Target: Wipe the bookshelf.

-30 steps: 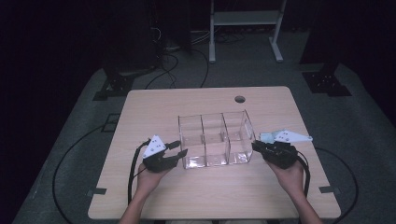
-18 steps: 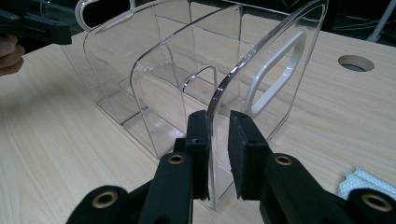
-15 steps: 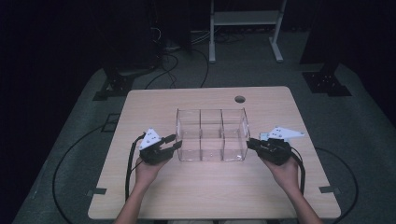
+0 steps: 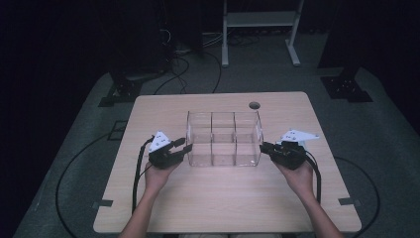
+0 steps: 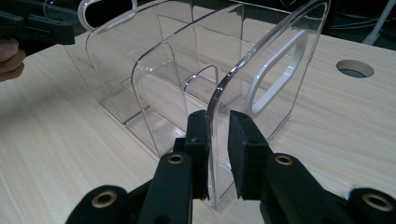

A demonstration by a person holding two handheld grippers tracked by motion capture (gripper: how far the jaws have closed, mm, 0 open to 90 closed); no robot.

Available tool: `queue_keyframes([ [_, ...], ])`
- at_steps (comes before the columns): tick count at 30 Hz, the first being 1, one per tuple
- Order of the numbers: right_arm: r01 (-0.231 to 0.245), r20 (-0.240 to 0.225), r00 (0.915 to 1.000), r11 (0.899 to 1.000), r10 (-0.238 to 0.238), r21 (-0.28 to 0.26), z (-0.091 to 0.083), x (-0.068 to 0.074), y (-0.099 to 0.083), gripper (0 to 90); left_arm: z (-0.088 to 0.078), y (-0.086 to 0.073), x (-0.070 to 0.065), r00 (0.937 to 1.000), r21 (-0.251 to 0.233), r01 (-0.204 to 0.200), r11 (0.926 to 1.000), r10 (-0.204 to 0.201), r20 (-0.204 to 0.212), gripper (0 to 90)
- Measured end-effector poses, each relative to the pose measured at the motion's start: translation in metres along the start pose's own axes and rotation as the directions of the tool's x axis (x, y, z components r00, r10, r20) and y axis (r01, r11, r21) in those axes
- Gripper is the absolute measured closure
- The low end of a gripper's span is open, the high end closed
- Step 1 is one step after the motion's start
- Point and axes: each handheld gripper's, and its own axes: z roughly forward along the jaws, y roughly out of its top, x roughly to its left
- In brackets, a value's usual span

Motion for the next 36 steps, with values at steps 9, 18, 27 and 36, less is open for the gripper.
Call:
queue_keyframes([
  [9,-0.002,-0.009,1.0,1.0,0.002,0.002,0.002,-0.002,0.001,70.2,-0.003,-0.001,0.003,0.9998,0.009,0.02,0.9997,-0.02,-0.006,49.9],
  [18,-0.055,-0.041,0.9977,0.999,0.055,-0.001,-0.008,-0.014,-0.01,59.5,-0.017,-0.003,0.002,0.9996,0.01,0.027,0.9996,-0.027,0.001,43.9],
  [27,-0.104,-0.057,0.9928,0.994,0.105,0.021,-0.015,-0.027,-0.027,52.6,-0.023,-0.014,0.006,0.9985,0.034,0.054,0.9979,-0.054,0.003,40.4],
  [36,-0.128,-0.063,0.9892,0.99,0.132,0.061,-0.022,-0.036,-0.052,45.2,-0.026,-0.021,0.0,0.999,0.071,0.042,0.9966,-0.043,0.014,35.8],
])
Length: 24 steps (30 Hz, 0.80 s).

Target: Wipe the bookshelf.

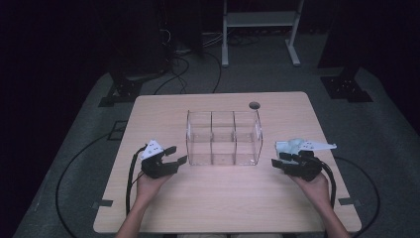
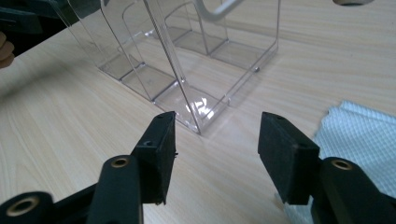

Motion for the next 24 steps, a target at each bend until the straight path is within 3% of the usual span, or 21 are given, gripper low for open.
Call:
queue_keyframes([
  [9,-0.005,0.018,0.9998,1.0,0.004,0.024,-0.009,-0.006,-0.011,39.8,-0.007,-0.001,-0.002,1.0,0.013,-0.007,0.9999,0.007,0.005,33.3],
  [24,-0.004,0.042,0.9991,1.0,0.003,0.016,-0.035,-0.013,-0.027,36.2,-0.017,-0.014,-0.002,0.9999,0.037,0.008,0.9993,-0.007,-0.012,28.6],
])
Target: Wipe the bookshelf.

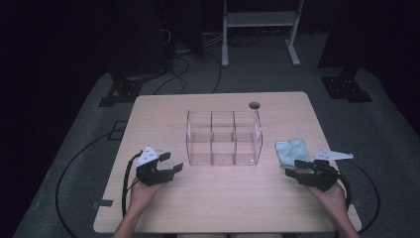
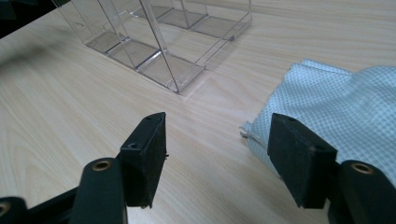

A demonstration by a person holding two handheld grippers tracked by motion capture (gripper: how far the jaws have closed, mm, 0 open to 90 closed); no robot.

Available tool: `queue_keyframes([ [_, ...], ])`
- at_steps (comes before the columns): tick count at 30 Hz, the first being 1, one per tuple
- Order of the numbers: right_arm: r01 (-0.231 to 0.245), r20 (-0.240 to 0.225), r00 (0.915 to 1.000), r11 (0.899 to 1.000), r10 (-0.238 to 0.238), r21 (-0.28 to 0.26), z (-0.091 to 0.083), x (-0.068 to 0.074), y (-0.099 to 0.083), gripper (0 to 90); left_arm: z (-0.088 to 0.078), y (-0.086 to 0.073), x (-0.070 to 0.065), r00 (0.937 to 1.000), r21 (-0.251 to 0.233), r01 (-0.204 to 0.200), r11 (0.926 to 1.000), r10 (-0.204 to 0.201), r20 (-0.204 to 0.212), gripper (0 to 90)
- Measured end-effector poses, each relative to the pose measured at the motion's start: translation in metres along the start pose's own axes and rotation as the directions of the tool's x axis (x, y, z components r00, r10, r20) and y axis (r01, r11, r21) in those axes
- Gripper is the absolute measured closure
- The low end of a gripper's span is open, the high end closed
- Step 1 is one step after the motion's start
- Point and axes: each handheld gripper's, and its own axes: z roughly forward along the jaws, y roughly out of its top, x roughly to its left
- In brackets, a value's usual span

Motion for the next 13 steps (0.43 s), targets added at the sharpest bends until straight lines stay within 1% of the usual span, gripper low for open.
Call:
queue_keyframes([
  [2,-0.001,0.003,1.0,1.0,0.001,-0.003,-0.002,-0.001,-0.001,35.6,0.0,-0.002,-0.001,1.0,0.002,0.006,1.0,-0.006,0.001,28.2],
  [3,-0.002,0.007,1.0,1.0,0.003,-0.007,-0.006,-0.001,-0.002,35.2,-0.001,-0.005,-0.002,0.9999,0.005,0.012,0.9999,-0.012,0.002,27.4],
  [7,0.011,0.017,0.9998,1.0,-0.011,-0.018,-0.011,0.001,-0.005,33.2,-0.001,-0.011,-0.004,0.9997,0.01,0.025,0.9996,-0.025,0.008,25.2],
  [8,0.011,0.017,0.9998,1.0,-0.011,-0.018,-0.011,0.001,-0.005,33.2,-0.001,-0.011,-0.004,0.9997,0.01,0.025,0.9996,-0.025,0.008,25.1],
  [9,0.02,0.026,0.9995,1.0,-0.02,-0.022,-0.012,0.002,-0.007,31.3,-0.001,-0.012,-0.004,0.9994,-0.003,0.035,0.9994,-0.035,0.009,25.1],
  [10,0.023,0.027,0.9994,1.0,-0.023,-0.02,-0.011,0.003,-0.008,30.5,-0.001,-0.012,-0.005,0.9993,-0.005,0.036,0.9993,-0.036,0.01,25.1],
  [13,0.025,0.02,0.9995,0.999,-0.024,-0.028,-0.01,0.003,-0.01,29.0,-0.001,-0.012,-0.005,0.9994,-0.008,0.034,0.9994,-0.034,0.002,23.6],
])
